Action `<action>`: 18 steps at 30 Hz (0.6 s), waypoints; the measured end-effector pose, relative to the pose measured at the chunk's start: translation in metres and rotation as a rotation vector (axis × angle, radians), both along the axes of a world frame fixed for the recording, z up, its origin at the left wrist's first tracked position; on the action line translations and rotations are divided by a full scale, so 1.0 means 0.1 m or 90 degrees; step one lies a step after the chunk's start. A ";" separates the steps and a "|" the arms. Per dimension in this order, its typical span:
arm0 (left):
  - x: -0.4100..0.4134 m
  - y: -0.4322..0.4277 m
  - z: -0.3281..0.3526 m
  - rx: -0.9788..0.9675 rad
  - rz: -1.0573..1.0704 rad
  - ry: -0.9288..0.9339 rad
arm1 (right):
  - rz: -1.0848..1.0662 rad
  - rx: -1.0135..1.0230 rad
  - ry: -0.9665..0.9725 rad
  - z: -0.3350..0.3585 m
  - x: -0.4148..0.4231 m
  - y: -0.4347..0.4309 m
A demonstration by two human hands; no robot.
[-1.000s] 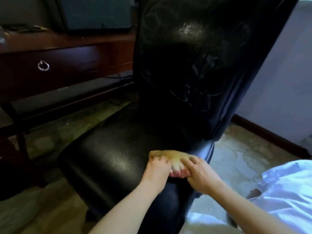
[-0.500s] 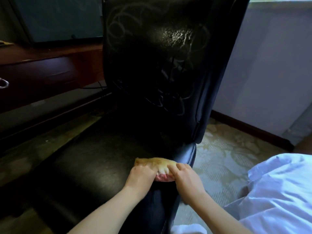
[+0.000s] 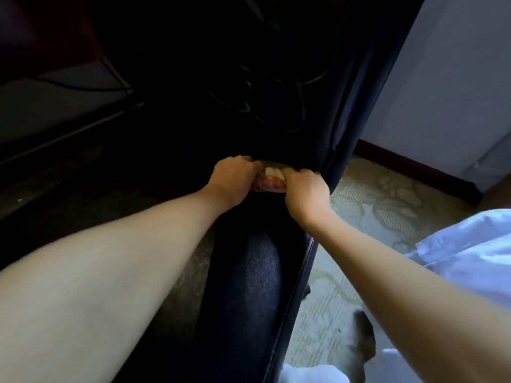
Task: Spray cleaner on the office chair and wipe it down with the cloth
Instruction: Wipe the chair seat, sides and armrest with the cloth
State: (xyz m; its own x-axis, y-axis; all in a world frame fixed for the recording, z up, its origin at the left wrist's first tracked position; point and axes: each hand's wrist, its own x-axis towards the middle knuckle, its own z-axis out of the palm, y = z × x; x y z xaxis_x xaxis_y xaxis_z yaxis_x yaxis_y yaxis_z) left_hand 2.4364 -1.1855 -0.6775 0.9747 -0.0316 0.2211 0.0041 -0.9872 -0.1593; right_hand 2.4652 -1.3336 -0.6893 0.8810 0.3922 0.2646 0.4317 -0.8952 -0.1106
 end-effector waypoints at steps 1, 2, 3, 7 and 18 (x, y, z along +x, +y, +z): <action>0.06 0.00 -0.01 0.001 0.005 -0.005 | -0.007 -0.006 -0.008 -0.03 0.04 0.03; 0.08 0.01 -0.01 0.001 0.008 -0.012 | -0.015 -0.011 -0.013 -0.05 0.06 0.06; 0.09 0.01 -0.02 -0.005 0.005 -0.016 | -0.020 -0.016 -0.015 -0.07 0.06 0.07; 0.04 0.04 -0.03 -0.050 -0.033 -0.013 | -0.001 -0.032 0.011 -0.06 -0.03 -0.04; -1.23 0.07 -0.16 -0.176 -0.112 0.104 | 0.067 -0.045 0.196 0.25 -1.24 -0.20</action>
